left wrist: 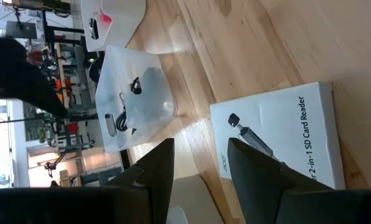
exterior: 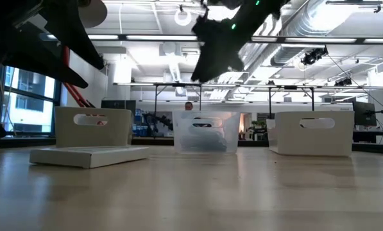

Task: Pick and place items into bin
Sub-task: Put the right white card reader box into the gray bin

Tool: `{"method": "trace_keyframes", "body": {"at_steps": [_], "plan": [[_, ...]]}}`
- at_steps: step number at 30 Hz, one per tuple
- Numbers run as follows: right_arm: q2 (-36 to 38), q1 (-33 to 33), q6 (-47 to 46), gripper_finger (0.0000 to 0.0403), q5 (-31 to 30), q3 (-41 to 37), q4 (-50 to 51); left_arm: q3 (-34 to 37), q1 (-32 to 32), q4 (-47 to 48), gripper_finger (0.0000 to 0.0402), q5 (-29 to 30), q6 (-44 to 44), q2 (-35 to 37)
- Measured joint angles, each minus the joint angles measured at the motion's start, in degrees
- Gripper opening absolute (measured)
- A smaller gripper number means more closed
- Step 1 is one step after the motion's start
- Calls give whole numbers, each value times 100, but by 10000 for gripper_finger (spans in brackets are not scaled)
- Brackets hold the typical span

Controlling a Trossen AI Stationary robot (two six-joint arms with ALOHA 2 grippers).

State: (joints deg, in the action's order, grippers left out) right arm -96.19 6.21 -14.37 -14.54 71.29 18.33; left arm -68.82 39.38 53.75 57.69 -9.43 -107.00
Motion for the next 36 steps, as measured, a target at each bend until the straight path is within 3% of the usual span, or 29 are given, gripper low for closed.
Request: {"method": "trace_keyframes", "body": {"at_steps": [8,15,29,36], "plan": [[944,-1026,44,142,-546,0,1514,0,-2,25,138,44,0,0],[1327,-2365,-1512,142,-954,0,3306,0,-2,8,138,187,-65,0],[598,-4975,-4978,142,-898,0,4674,0,-4,-178,138,356,-147,0],[-13,-5787,-6078,142,-367,-2,5042,0,-4,-228,138,385,-142,0]]}}
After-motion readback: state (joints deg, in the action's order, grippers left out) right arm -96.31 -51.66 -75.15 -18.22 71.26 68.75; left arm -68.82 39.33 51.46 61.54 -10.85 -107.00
